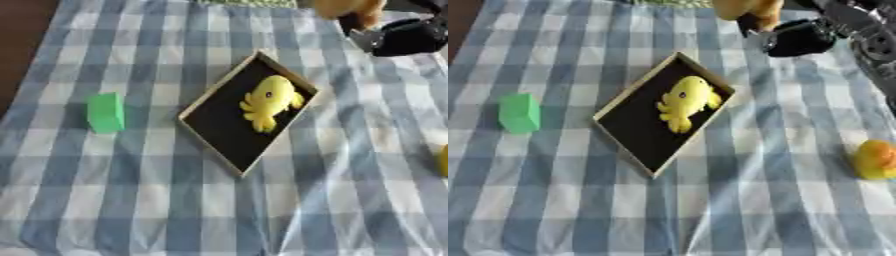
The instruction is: Pick up objects on the table and place them in the box.
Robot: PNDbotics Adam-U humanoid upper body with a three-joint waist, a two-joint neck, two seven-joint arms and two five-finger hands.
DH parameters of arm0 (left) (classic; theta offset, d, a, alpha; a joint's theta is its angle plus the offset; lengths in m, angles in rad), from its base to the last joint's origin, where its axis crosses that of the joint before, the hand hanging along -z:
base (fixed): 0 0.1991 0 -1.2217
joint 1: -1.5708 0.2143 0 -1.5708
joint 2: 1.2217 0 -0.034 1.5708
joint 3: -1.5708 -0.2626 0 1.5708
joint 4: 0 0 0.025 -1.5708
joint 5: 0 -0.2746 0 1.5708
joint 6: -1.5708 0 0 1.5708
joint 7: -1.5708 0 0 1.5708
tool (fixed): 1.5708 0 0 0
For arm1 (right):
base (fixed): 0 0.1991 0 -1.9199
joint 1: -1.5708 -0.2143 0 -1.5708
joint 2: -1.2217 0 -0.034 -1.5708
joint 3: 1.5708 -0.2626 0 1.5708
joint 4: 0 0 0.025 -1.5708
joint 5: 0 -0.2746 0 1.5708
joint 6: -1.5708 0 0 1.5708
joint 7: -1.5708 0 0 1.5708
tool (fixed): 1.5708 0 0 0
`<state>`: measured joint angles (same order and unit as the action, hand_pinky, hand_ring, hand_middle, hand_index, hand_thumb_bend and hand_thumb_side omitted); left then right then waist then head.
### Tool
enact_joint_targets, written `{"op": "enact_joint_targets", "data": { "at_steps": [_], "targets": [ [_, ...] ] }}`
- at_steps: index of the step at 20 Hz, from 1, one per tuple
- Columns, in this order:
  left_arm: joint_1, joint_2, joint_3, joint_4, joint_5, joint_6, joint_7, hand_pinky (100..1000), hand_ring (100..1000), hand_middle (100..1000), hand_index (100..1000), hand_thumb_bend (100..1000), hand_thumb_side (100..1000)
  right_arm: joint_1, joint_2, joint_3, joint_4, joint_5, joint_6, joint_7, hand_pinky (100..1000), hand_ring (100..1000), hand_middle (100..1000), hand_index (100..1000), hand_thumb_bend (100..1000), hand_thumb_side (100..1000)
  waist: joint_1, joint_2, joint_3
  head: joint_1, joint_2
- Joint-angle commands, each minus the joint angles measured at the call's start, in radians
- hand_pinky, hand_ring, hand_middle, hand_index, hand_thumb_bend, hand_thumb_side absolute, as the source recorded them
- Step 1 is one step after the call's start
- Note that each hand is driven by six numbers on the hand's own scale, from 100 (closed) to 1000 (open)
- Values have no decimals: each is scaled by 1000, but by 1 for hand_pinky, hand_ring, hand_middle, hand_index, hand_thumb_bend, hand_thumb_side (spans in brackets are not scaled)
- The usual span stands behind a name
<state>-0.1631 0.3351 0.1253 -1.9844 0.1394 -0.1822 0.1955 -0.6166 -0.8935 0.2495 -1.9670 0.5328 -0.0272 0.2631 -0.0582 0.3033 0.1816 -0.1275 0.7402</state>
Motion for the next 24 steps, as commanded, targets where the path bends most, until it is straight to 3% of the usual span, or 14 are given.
{"op": "enact_joint_targets", "data": {
  "at_steps": [1,5,11,24],
  "targets": [
    [-10,17,-2,-16,7,-1,-6,693,815,702,813,100,716,-36,20,47,-32,-15,-26,33,882,771,602,735,100,100,-12,-37,3,-8,9],
    [-9,13,-2,-16,9,0,-8,693,816,702,813,100,717,-65,91,107,-33,74,-24,56,884,772,624,745,158,100,-13,-39,6,-8,10],
    [-9,10,-4,-16,11,2,-10,693,816,702,813,100,718,-52,173,185,-20,186,7,92,880,777,624,745,114,100,-14,-37,11,-5,11],
    [-4,3,-10,-16,18,7,-20,693,818,702,813,100,721,-32,280,281,194,294,-27,81,874,803,662,766,100,100,-12,-33,10,-8,14]
  ]
}}
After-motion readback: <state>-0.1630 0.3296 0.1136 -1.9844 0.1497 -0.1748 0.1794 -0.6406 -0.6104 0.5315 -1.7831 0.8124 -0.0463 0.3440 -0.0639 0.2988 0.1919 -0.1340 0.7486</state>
